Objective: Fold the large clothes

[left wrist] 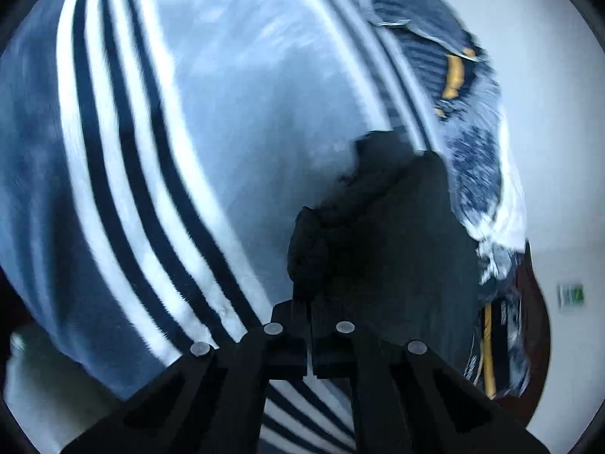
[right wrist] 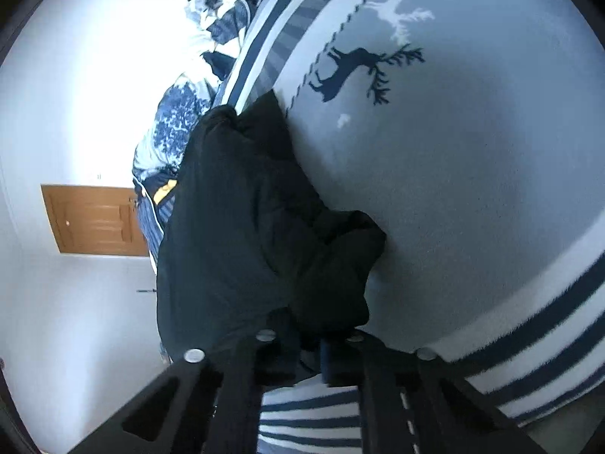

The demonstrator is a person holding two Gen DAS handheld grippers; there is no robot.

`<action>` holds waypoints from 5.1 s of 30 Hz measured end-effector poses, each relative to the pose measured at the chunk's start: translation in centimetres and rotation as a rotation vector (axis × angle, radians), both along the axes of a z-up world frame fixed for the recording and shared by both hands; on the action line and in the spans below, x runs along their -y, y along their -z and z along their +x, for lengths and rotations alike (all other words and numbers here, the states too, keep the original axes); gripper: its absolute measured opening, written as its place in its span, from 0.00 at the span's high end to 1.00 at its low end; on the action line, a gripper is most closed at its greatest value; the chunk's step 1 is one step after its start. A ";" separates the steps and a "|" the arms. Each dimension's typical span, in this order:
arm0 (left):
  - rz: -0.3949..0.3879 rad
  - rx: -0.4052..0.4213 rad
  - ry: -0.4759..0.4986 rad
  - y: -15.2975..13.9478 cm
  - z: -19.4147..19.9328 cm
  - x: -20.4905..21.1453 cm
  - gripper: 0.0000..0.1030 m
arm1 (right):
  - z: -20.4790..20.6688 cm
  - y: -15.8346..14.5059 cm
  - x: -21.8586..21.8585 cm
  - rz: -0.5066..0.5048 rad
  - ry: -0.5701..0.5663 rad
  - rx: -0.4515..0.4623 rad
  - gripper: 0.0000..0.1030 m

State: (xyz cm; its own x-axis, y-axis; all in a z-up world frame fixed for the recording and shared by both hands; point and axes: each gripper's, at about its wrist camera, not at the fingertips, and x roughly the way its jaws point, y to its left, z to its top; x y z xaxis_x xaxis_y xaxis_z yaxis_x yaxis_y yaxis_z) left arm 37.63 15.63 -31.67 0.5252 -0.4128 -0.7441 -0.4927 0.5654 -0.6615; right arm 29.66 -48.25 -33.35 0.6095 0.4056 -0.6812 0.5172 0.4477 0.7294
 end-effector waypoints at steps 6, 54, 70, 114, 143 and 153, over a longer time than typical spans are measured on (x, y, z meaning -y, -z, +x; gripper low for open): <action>0.102 0.039 0.080 -3.8 -5.2 -0.7 0.99 | -5.0 -5.0 -1.0 -0.107 -0.038 0.035 0.98; 0.400 -0.033 0.518 -3.1 19.4 6.8 0.97 | 20.5 -2.6 0.9 -0.273 -0.348 -0.103 0.91; 0.572 0.046 0.445 -3.0 20.7 7.6 0.99 | 22.7 -3.9 -1.0 -0.558 -0.371 -0.139 0.98; 0.491 -0.001 0.364 0.1 -3.3 -0.5 0.99 | -4.5 -3.4 -2.1 -0.467 -0.259 -0.078 0.97; 0.311 0.071 0.293 2.4 -6.6 -1.2 0.38 | -7.0 -2.5 -2.2 -0.340 -0.221 -0.005 0.42; 0.375 0.112 0.330 1.6 -7.1 -0.5 0.98 | -6.8 -2.1 -3.5 -0.348 -0.273 -0.014 0.98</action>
